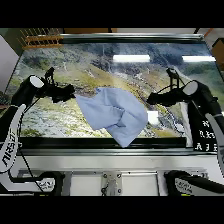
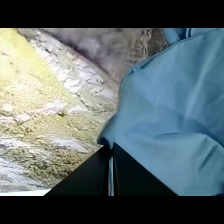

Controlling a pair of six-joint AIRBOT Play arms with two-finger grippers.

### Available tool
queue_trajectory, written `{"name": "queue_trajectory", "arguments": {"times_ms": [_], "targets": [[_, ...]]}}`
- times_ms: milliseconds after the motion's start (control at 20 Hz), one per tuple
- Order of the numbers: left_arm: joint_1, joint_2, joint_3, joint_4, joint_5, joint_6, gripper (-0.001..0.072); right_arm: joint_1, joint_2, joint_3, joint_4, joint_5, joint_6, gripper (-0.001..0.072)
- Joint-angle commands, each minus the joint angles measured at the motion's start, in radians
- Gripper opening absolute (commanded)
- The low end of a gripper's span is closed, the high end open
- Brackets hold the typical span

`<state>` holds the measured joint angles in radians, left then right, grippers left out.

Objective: Fold the clothes and pants, and hang the long-sleeved shirts on hangers.

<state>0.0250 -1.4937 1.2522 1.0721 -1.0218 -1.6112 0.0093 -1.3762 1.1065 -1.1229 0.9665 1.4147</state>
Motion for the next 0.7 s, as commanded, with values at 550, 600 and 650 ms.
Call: {"name": "queue_trajectory", "arguments": {"times_ms": [550, 600, 650], "targets": [[-0.001, 0.076, 0.026, 0.002, -0.003, -0.001, 0.0005, 0.025, -0.199, 0.13, 0.219, -0.09, -0.241, 0.0019], [0.007, 0.105, 0.047, 0.002, -0.005, -0.001, 0.0005, 0.011, -0.148, 0.185, 0.168, -0.072, -0.241, 0.0019], [0.016, 0.14, 0.073, 0.002, -0.008, -0.001, 0.0006, -0.001, -0.09, 0.25, 0.106, -0.038, -0.241, 0.0019]]}}
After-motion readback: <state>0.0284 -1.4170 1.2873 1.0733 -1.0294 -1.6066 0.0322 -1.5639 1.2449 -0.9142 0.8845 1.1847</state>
